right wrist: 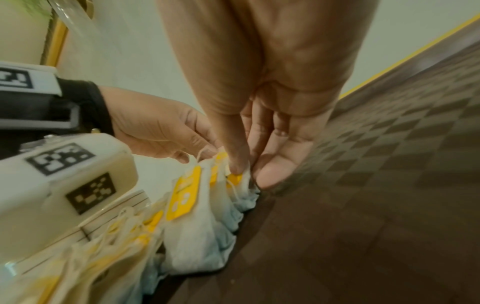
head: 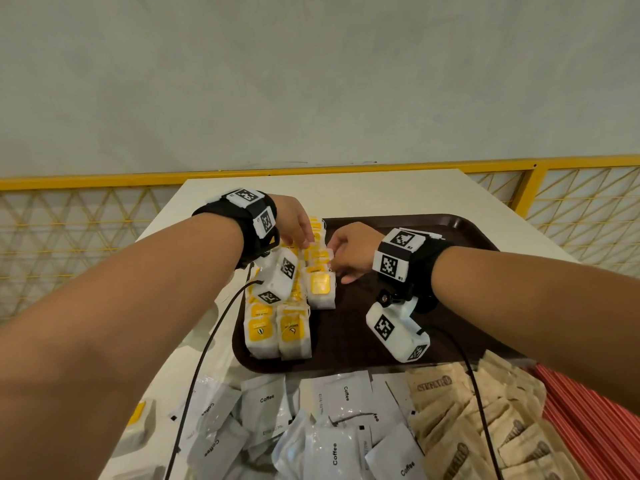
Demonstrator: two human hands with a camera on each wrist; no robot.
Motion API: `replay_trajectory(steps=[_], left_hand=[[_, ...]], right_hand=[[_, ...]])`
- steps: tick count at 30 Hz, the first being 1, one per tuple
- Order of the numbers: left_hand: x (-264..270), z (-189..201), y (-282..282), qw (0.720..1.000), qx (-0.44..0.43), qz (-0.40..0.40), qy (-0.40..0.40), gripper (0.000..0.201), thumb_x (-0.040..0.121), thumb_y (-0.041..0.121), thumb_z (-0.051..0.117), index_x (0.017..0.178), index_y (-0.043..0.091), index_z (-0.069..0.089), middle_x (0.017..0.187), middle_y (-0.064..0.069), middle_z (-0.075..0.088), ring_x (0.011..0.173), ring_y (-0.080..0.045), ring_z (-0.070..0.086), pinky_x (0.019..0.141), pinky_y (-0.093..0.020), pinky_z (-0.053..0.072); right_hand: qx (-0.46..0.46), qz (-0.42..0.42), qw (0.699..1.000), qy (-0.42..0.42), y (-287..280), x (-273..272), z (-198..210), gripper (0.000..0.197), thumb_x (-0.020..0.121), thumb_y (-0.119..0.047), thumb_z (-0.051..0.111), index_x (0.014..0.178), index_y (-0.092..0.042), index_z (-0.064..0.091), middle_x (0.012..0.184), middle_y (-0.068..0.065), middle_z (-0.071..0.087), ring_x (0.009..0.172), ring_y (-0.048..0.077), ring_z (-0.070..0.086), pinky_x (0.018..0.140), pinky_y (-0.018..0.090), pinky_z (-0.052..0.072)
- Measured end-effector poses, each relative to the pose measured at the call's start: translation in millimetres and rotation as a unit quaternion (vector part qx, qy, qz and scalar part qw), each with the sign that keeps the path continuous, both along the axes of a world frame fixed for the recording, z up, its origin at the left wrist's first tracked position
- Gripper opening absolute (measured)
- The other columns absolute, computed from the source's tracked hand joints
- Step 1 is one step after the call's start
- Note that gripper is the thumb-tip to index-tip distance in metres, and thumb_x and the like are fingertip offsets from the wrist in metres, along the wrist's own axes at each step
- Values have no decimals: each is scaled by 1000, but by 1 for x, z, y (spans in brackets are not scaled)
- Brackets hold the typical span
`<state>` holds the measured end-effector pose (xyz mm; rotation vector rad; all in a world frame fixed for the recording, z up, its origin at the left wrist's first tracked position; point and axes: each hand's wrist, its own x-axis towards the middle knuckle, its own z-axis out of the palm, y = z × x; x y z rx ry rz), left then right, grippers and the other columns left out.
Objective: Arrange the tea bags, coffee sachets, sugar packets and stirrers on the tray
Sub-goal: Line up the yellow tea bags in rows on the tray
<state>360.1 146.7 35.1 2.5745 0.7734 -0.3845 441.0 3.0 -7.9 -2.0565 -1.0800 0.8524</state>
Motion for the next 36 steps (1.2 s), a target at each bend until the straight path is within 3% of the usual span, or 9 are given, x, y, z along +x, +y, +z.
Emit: replay_trajectory(steps=[2, 6, 9, 15, 19, 23, 27, 31, 36], left_hand=[[1, -2, 2, 1000, 9, 8, -6, 11, 83, 18, 72, 93, 23, 71, 89, 4, 66, 84, -12, 61, 91, -29, 48], [3, -9, 1, 998, 38, 25, -35, 11, 84, 12, 69, 94, 17, 71, 91, 1, 65, 77, -12, 59, 68, -20, 46], [3, -13, 0, 996, 60, 37, -49, 9, 84, 14, 69, 93, 14, 71, 92, -2, 64, 77, -13, 58, 61, -19, 44], [-7, -5, 4, 997, 45, 46, -49, 30, 83, 37, 70, 97, 11, 73, 97, 2, 68, 81, -14, 60, 77, -27, 46], [-7, -10, -2, 997, 61, 33, -17, 32, 78, 37, 75, 100, 14, 74, 103, -2, 69, 95, -19, 62, 92, -35, 50], [-3, -16, -12, 996, 86, 11, -20, 18, 82, 26, 73, 95, 14, 75, 98, 0, 68, 91, -15, 58, 80, -28, 47], [-6, -9, -12, 997, 72, 17, -37, 13, 81, 26, 73, 88, 15, 73, 91, 0, 66, 85, -15, 57, 74, -27, 44], [-15, 0, -11, 999, 41, -3, -15, 16, 79, 35, 74, 88, 22, 73, 86, 8, 66, 87, -13, 59, 82, -29, 46], [-16, -2, -21, 998, 51, -30, 10, 24, 75, 41, 76, 91, 23, 75, 100, 6, 70, 101, -14, 60, 97, -34, 46]], right_hand=[[-2, 6, 1000, 1, 0, -1, 2, 18, 83, 5, 65, 85, -10, 56, 78, 10, 59, 60, 14, 61, 64, 31, 57], [-12, 3, 1000, 5, 6, -4, 5, 21, 83, 6, 64, 80, -13, 56, 86, 13, 60, 66, 23, 63, 62, 28, 57], [-9, -8, 1000, 1, 12, -7, 4, 21, 83, 7, 64, 78, -12, 55, 83, 12, 60, 68, 25, 64, 65, 32, 57], [5, -19, 1000, 10, 6, -4, 7, 21, 81, 6, 68, 77, -11, 57, 77, 9, 62, 60, 16, 65, 63, 26, 58], [1, -27, 999, 32, -5, -6, 12, 20, 82, 7, 67, 82, -9, 55, 76, 11, 63, 61, 19, 64, 63, 26, 57], [-1, -36, 998, 44, -8, -11, 12, 21, 83, 10, 63, 81, -8, 52, 71, 13, 61, 58, 21, 61, 58, 27, 57], [-5, -48, 998, 47, -4, -10, 11, 17, 89, 7, 58, 78, -5, 52, 71, 13, 60, 60, 21, 61, 68, 33, 57], [-23, -38, 996, 77, -7, -7, 12, 16, 92, -5, 59, 77, -6, 56, 69, 9, 60, 59, 16, 58, 58, 26, 56], [-6, -30, 990, 140, -14, -6, 11, 21, 85, 8, 62, 78, -11, 54, 62, 7, 61, 55, 15, 59, 48, 23, 54]])
